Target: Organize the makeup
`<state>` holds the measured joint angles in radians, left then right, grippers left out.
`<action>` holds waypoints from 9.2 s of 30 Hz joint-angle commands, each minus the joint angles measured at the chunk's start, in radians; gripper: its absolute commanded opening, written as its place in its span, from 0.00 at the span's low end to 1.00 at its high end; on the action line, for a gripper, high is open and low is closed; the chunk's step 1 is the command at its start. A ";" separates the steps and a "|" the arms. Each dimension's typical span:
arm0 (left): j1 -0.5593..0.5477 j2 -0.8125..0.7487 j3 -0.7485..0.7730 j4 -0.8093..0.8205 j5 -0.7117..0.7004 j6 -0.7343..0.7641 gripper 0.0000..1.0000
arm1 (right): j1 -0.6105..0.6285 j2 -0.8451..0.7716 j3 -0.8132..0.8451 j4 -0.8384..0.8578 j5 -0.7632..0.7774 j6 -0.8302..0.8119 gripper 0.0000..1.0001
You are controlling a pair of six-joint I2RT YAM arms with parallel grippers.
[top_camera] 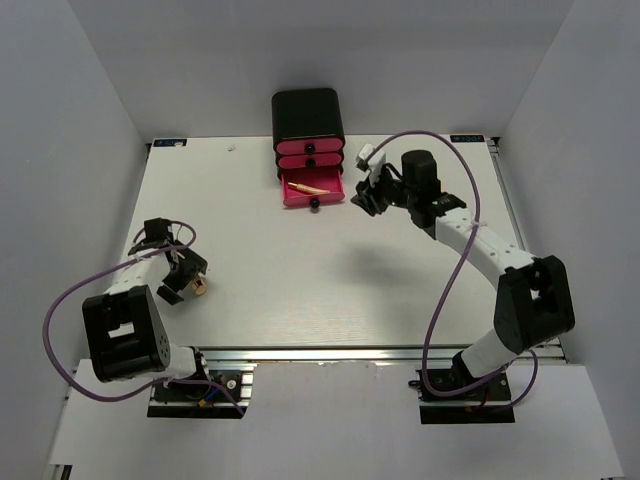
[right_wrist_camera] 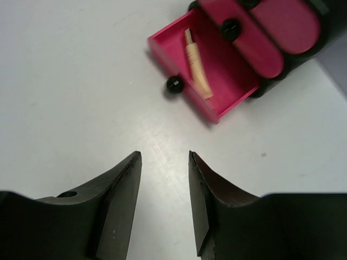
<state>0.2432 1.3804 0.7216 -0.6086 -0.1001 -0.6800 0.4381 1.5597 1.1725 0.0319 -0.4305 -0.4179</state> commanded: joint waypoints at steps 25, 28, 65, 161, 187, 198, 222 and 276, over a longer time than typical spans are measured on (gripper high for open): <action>-0.085 -0.109 -0.025 0.437 0.388 -0.050 0.10 | -0.145 -0.119 -0.079 -0.001 -0.270 0.243 0.51; -0.185 -0.129 -0.071 0.643 0.487 -0.181 0.10 | -0.168 -0.115 -0.074 0.000 -0.272 0.246 0.51; -0.696 0.746 0.665 0.995 0.008 -1.195 0.70 | -0.265 -0.259 -0.215 0.025 -0.232 0.304 0.51; -0.499 0.691 1.171 0.422 0.241 0.079 0.84 | 0.174 0.803 0.722 0.069 -0.099 -0.196 0.00; -0.501 0.694 1.174 0.423 0.247 0.069 0.84 | 0.175 0.910 0.829 0.039 0.070 -0.222 0.00; -0.499 0.694 1.182 0.421 0.247 0.066 0.84 | 0.166 0.823 0.776 0.089 -0.009 -0.191 0.00; -0.501 0.703 1.185 0.415 0.260 0.077 0.84 | 0.137 0.732 0.598 -0.279 -0.054 -0.561 0.00; -0.475 -0.173 0.238 0.658 0.215 -0.019 0.98 | -0.220 -0.025 0.221 -0.355 0.148 0.321 0.79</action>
<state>-0.2321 1.2945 1.0817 0.0299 0.0963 -0.6617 0.2684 1.6745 1.4536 -0.2970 -0.3389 -0.1482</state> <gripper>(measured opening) 0.981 0.781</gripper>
